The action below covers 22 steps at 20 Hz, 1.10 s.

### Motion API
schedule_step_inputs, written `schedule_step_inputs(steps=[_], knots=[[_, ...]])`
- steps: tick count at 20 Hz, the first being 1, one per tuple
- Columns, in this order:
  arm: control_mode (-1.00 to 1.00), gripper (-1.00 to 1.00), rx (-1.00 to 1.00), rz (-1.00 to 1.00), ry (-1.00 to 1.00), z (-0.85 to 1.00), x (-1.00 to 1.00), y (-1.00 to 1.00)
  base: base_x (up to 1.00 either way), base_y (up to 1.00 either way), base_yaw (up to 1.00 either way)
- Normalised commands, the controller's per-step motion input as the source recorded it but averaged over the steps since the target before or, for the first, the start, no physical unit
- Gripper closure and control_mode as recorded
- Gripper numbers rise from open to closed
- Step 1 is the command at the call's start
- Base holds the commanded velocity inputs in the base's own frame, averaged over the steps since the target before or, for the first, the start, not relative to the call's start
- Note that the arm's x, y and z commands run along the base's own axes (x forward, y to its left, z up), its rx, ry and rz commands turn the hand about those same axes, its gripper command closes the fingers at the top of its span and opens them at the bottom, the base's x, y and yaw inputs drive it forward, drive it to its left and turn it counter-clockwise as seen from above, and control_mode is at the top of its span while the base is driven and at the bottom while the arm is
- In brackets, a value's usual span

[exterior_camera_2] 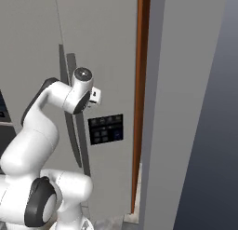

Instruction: Store the hot dog in the freezer for long-term storage. Close the freezer door after placing the cooked food.

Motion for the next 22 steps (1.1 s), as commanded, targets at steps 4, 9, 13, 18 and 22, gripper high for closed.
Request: schedule_step_inputs(steps=[4, 9, 13, 18, 22], knots=[[-1.00, -1.00, -0.02, 0.00, 0.00, 0.00, 0.44, 0.03, 0.00, 0.00, 0.00], [-1.00, -1.00, -0.06, -0.04, 0.00, 0.00, 0.49, 0.00, 0.00, 0.00, 0.00], [-1.00, -1.00, -0.07, -0.05, 0.00, 0.00, 0.46, 0.00, 0.00, 0.00, 0.00], [-1.00, -1.00, -0.07, -0.03, -0.02, 0.00, 0.43, 0.00, 0.00, 0.00, 0.00], [-1.00, -1.00, -0.05, -0.03, -0.08, 0.00, 0.47, 0.00, 0.00, 0.00, 0.00]])
